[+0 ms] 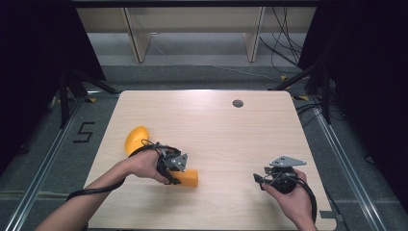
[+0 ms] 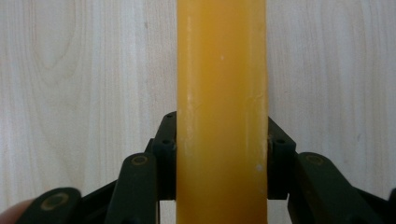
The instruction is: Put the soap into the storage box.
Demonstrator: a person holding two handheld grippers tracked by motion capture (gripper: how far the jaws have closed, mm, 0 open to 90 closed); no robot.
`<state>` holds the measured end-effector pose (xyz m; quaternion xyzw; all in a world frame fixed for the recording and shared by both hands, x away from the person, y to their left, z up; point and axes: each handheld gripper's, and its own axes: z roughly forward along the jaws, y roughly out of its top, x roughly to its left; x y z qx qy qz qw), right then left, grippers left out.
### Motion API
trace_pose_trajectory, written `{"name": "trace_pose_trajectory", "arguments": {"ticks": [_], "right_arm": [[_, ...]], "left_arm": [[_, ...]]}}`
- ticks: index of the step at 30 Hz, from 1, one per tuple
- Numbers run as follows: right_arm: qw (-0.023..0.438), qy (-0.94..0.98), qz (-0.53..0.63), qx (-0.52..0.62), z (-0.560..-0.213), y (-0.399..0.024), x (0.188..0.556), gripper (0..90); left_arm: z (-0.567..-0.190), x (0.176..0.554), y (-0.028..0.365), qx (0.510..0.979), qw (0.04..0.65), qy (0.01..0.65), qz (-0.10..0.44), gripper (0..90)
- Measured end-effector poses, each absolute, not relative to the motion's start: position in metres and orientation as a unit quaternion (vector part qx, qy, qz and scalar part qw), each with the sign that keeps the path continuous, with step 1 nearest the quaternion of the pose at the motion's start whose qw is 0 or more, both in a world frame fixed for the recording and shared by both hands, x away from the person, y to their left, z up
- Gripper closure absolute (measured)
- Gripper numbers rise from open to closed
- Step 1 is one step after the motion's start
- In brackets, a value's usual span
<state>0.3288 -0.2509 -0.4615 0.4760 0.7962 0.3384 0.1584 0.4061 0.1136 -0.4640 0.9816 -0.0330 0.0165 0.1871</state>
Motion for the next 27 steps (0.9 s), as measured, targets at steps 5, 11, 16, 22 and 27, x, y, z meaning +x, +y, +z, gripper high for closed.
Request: {"name": "trace_pose_trajectory", "arguments": {"ticks": [5, 11, 16, 22, 27], "right_arm": [[0.160, 0.799, 0.345, 0.465, -0.463, -0.251, 0.331, 48.2], [0.158, 0.796, 0.339, 0.476, -0.462, -0.251, 0.329, 48.2], [0.158, 0.795, 0.339, 0.478, -0.462, -0.251, 0.329, 48.2], [0.162, 0.796, 0.341, 0.473, -0.462, -0.251, 0.329, 48.2], [0.166, 0.792, 0.345, 0.475, -0.460, -0.251, 0.328, 48.2]], "left_arm": [[-0.464, 0.406, 0.115, 0.981, 0.192, -0.031, 0.011, 60.0], [-0.463, 0.404, 0.119, 0.979, 0.203, -0.023, 0.020, 60.5], [-0.453, 0.402, 0.128, 0.972, 0.233, 0.002, 0.025, 60.6], [-0.440, 0.397, 0.143, 0.961, 0.263, 0.084, 0.015, 60.6], [-0.437, 0.392, 0.155, 0.947, 0.279, 0.159, 0.015, 60.5]]}}
